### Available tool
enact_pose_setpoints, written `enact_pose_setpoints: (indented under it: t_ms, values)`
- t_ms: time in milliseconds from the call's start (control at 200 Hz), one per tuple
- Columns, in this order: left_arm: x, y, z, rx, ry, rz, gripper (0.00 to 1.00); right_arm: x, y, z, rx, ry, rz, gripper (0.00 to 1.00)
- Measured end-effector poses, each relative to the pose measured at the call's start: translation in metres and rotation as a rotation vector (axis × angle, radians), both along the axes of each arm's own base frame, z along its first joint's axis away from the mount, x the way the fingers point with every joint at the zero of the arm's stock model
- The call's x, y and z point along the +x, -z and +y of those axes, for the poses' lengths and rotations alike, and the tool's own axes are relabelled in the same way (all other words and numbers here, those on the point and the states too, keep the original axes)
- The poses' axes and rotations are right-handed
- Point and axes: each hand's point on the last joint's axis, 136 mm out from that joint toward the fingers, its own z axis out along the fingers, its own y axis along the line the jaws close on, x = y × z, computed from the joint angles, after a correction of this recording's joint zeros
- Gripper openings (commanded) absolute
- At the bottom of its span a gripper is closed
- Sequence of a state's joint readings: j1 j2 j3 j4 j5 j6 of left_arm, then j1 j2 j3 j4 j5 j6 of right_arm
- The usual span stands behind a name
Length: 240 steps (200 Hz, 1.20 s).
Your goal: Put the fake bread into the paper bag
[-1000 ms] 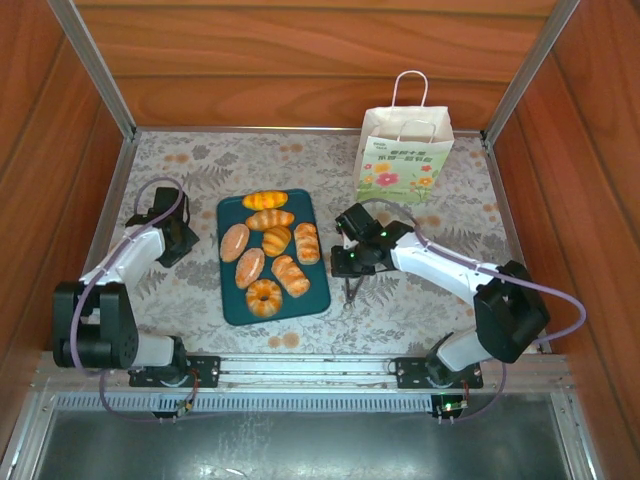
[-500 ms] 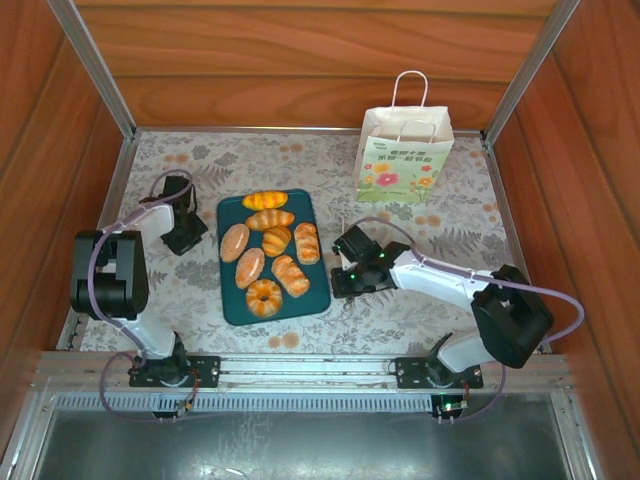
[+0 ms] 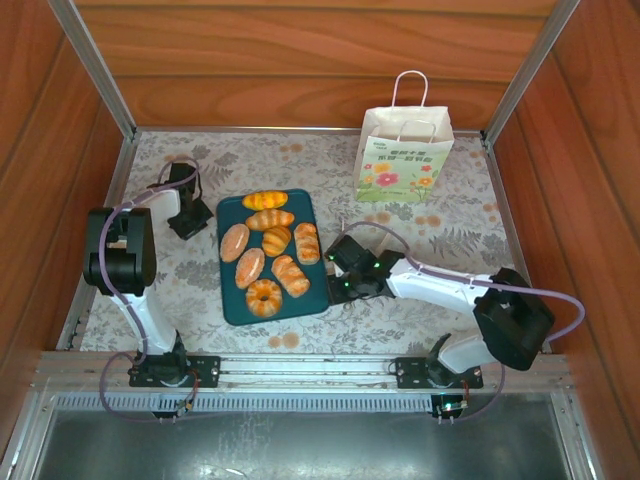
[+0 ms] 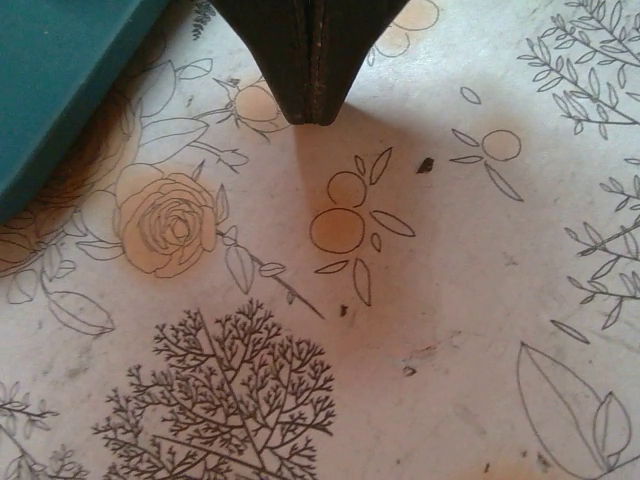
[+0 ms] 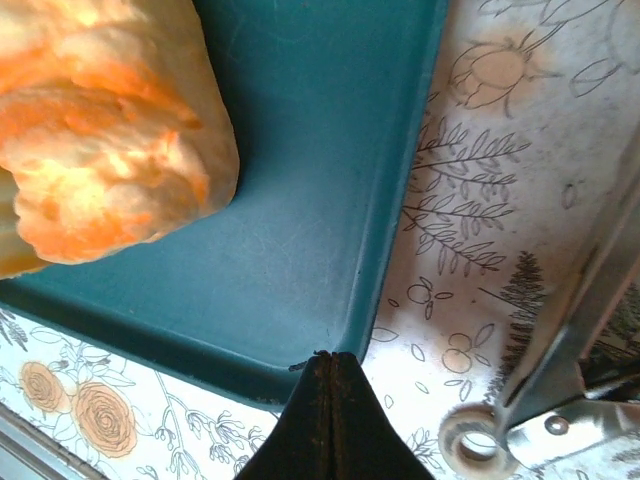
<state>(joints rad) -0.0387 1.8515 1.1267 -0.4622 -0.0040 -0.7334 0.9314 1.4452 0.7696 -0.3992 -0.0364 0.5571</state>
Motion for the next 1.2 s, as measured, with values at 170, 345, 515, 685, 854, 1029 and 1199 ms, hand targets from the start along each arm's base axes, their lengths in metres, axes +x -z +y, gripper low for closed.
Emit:
enact_pose_setpoints:
  t_ms: [170,345,515,685,854,1029,1199]
  values:
    - [0.002,-0.001,-0.006,-0.005,0.013,-0.007,0.0,-0.001,0.015,0.003,-0.04,-0.011,0.012,0.0]
    - [0.003,-0.001,-0.01,-0.01,0.022,-0.015,0.0,0.0,0.023,0.01,-0.054,-0.023,0.009,0.0]
    - [0.005,-0.002,-0.014,-0.015,0.032,-0.022,0.0,0.003,0.029,0.012,-0.062,-0.019,0.005,0.0]
    - [0.005,0.0,-0.023,-0.03,0.049,-0.023,0.0,0.006,0.029,0.011,-0.067,0.004,-0.008,0.0]
    - [0.006,0.002,-0.036,-0.04,0.075,-0.027,0.0,0.008,0.029,0.006,-0.083,0.036,-0.027,0.0]
    - [0.007,0.001,-0.045,-0.045,0.082,-0.032,0.0,0.012,0.03,-0.004,-0.115,0.076,-0.048,0.0]
    - [0.015,-0.001,-0.055,-0.05,0.098,-0.046,0.0,0.013,0.03,-0.014,-0.138,0.115,-0.064,0.0]
